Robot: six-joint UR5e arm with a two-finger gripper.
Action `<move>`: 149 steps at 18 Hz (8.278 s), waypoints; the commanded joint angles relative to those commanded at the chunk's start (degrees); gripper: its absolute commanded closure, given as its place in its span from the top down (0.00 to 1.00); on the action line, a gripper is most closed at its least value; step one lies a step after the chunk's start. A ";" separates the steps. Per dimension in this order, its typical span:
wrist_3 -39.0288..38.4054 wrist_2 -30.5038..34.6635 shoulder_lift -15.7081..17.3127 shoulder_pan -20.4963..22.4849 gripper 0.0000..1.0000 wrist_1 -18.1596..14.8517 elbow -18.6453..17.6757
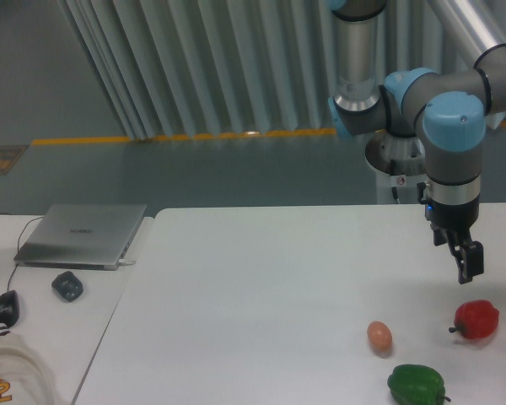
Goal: Place the triangular bread on the table
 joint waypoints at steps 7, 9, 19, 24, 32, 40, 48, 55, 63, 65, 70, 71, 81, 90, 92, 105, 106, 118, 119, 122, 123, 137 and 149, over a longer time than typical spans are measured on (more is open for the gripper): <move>-0.88 -1.41 1.58 1.05 1.00 1.57 -2.80; -1.23 -4.20 2.81 2.89 1.00 6.92 -5.61; -0.79 -9.33 4.31 8.17 1.00 9.67 -8.00; 1.32 -0.64 2.56 9.41 1.00 10.63 -5.89; 0.53 3.86 -0.96 12.83 1.00 10.63 -2.56; 3.42 9.82 -4.22 15.47 1.00 16.35 -1.06; 14.41 18.81 -7.29 16.17 1.00 17.05 0.00; 15.82 18.81 -12.47 19.51 1.00 21.61 2.11; 18.62 18.63 -13.27 20.74 1.00 21.88 1.93; 19.86 18.63 -13.18 21.53 1.00 21.97 1.93; 20.04 18.63 -13.01 23.38 1.00 21.88 1.67; 20.04 18.63 -13.09 23.38 1.00 21.88 1.50; 18.20 19.07 -13.27 24.26 1.00 21.27 -1.58; 16.36 18.37 -13.89 25.58 0.85 21.27 -1.85; 15.03 18.37 -13.80 25.32 0.70 20.92 -1.58; 10.37 17.49 -12.31 23.73 0.11 15.29 -0.09; 10.37 17.49 -12.22 23.73 0.10 14.86 -0.09; 10.37 12.13 -8.00 24.00 0.03 2.64 5.89; 10.37 11.08 -7.30 24.00 0.03 2.03 5.97; 8.72 3.80 -4.93 23.82 0.03 -2.97 6.50; 5.57 0.47 -4.57 23.21 0.03 -4.99 6.85; -10.80 -10.02 -0.97 7.66 0.05 -7.91 -0.26; -13.10 1.58 -1.67 -1.76 0.09 -7.47 -3.69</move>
